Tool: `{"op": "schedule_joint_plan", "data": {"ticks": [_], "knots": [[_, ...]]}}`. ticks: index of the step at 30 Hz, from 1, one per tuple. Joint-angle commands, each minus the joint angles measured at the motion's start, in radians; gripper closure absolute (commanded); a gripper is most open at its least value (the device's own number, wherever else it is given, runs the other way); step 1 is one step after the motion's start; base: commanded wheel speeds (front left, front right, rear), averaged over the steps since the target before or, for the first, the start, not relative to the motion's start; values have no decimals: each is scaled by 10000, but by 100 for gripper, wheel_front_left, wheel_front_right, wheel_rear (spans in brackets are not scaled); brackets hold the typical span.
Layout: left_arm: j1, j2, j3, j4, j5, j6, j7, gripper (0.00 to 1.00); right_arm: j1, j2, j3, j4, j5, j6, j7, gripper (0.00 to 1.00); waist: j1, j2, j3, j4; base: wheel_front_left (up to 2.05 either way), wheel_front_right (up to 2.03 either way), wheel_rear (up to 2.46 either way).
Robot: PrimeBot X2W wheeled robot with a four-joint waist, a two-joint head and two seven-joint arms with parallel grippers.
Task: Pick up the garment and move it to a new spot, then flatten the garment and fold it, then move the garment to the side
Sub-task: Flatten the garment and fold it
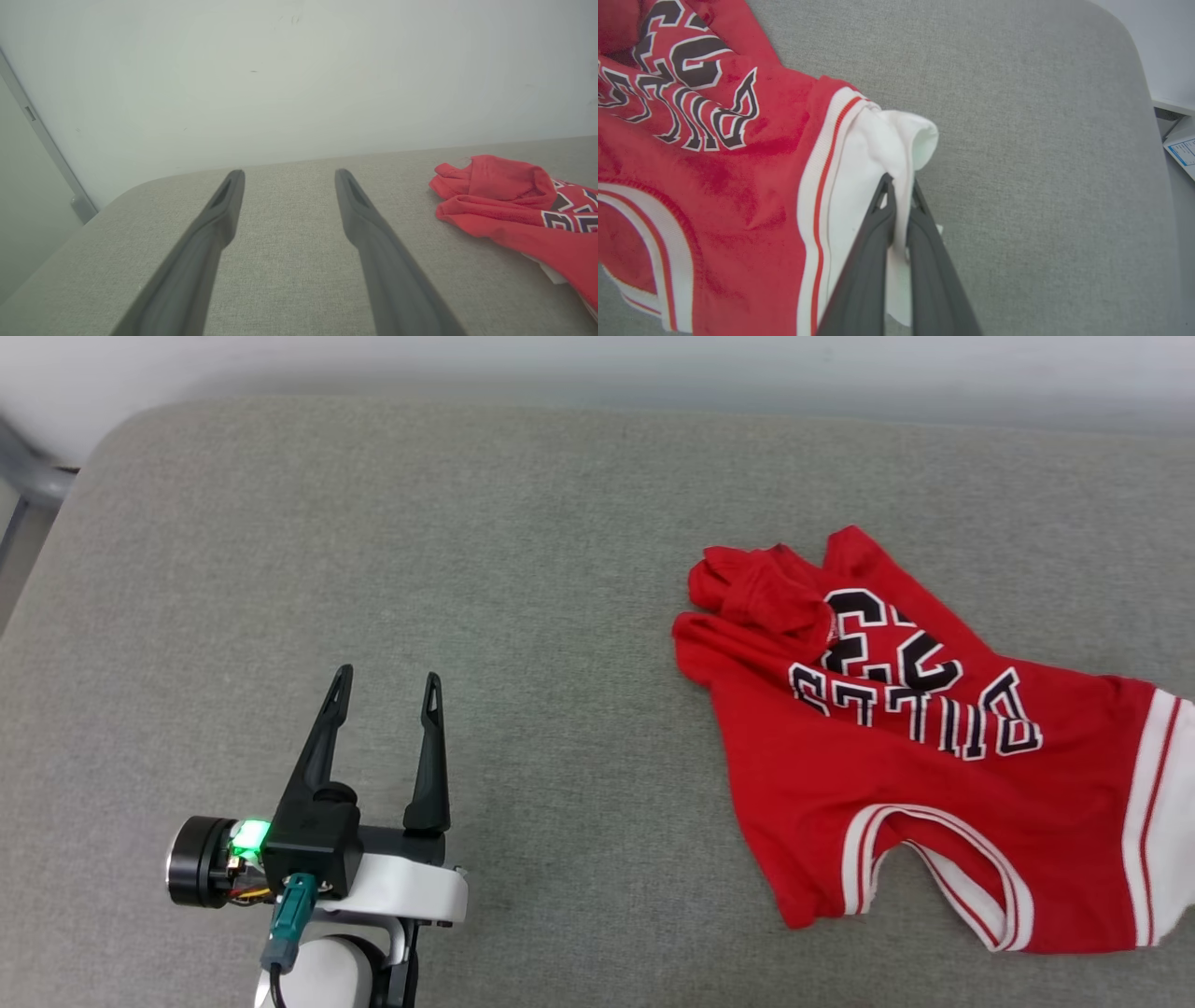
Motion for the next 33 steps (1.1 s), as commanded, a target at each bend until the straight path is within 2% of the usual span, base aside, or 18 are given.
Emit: {"op": "schedule_joint_plan", "data": {"ticks": [1, 2, 7, 12, 15, 16, 17, 21, 25, 29, 33], "knots": [[-125, -29, 3, 24, 81, -53, -24, 0, -427, -199, 71, 636, -121, -14, -75, 100, 0, -1, 191, 237, 0, 0, 0], [-125, -29, 3, 24, 81, -53, -24, 0, -427, -199, 71, 636, -121, -14, -75, 100, 0, -1, 191, 237, 0, 0, 0], [-249, -156, -10, 39, 125, -122, -24, 0, -1325, -577, 117, 2798, -684, -16, -548, 100, 0, -1, 398, 559, 0, 0, 0], [-302, -214, 49, 65, 169, -159, -24, 0, -1868, -797, 20, 4412, -1282, -16, -1294, 100, 0, -1, 452, 649, 0, 0, 0], [-235, -232, 91, 95, 191, -130, -24, 0, -2093, -520, 298, 4930, -1100, -14, -1645, 100, 0, -1, 363, 575, 0, 0, 0], [-198, -241, 108, 112, 177, -127, -24, 0, -2203, -418, 253, 5050, -968, -14, -1813, 59, 0, -1, 313, 525, 0, 0, 0], [-170, -251, 117, 131, 176, -139, -24, 0, -2253, -389, 261, 5105, -942, -14, -2011, 0, 0, -1, 260, 479, 0, 0, 0], [-79, -246, 128, 177, 242, -216, -24, 0, -2361, -377, 232, 4997, -1234, -14, -3186, 0, 0, -1, -8, 322, 0, 0, 0], [33, -188, 214, 172, 269, -224, -24, 0, -2264, -44, -164, 4272, -1852, -15, -4549, 0, 0, -1, -302, 146, 0, 0, 0], [234, -194, 198, 198, 272, -260, -24, 0, -1870, 782, -449, 2821, -2386, -15, -5561, 0, 0, -1, -628, 10, 0, 0, 0], [381, -186, 205, 189, 237, -305, -24, 0, -1297, 1921, -336, 1010, -2935, -15, -6231, 0, 0, -1, -867, -120, 0, 0, 0]]}}
